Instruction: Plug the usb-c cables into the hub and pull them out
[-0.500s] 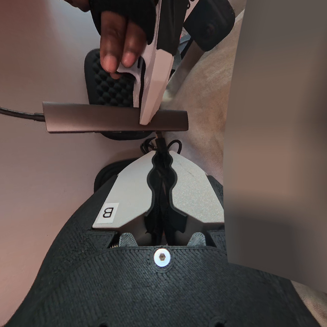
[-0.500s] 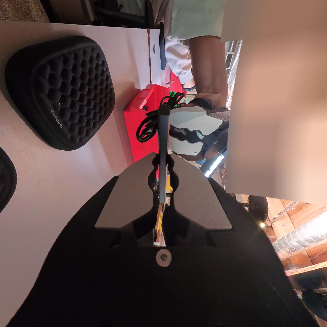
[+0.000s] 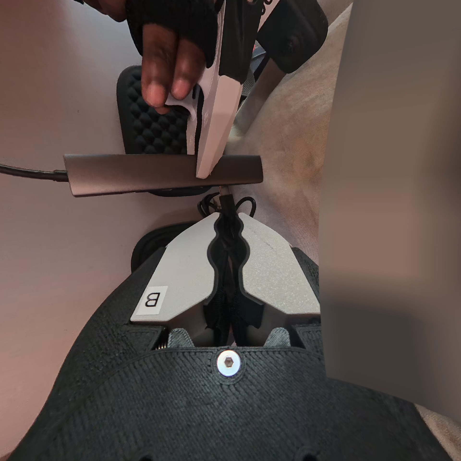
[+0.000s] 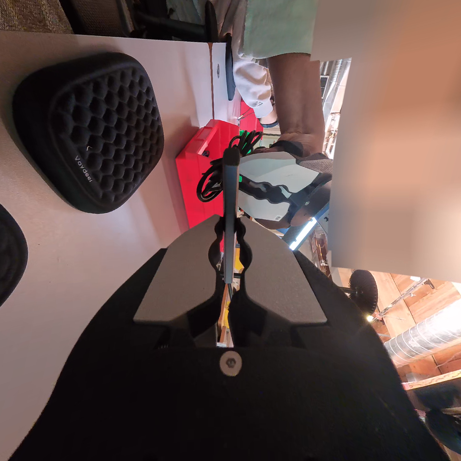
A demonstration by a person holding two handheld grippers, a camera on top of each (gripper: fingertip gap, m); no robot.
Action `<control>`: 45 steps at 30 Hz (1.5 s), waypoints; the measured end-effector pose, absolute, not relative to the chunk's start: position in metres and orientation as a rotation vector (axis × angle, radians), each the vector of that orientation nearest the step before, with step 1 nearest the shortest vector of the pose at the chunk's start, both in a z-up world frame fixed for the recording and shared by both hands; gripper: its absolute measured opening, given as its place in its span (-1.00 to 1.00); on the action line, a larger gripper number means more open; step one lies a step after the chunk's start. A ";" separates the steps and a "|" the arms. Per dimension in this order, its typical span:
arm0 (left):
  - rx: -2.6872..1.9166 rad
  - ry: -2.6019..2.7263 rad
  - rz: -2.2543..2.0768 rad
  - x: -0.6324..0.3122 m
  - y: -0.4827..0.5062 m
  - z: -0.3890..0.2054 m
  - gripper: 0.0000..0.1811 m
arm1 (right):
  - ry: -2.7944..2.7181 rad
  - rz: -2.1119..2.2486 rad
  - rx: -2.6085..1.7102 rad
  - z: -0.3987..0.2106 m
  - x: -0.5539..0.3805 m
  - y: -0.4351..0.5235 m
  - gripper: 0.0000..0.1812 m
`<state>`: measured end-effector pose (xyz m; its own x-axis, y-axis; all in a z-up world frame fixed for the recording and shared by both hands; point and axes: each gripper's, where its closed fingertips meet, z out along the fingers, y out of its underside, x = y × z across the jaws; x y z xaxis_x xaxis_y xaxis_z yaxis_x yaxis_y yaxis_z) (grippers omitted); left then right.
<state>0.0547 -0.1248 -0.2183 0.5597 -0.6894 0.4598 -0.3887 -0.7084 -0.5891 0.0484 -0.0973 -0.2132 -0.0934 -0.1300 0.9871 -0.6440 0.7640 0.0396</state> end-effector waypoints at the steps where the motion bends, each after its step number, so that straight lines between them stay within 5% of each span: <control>1: -2.372 0.874 -0.971 0.055 -0.125 -0.218 -0.92 | -1.632 0.482 0.628 -0.213 0.048 -0.097 -0.90; 45: -2.440 0.811 -1.048 0.059 -0.120 -0.215 -0.92 | -1.603 0.587 0.613 -0.203 0.063 -0.102 -0.90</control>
<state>0.0586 -0.1204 -0.2148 0.5596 -0.6312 0.5371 -0.3618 -0.7691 -0.5269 0.0634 -0.1018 -0.2034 -0.0989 -0.0563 0.9935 -0.6850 0.7281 -0.0269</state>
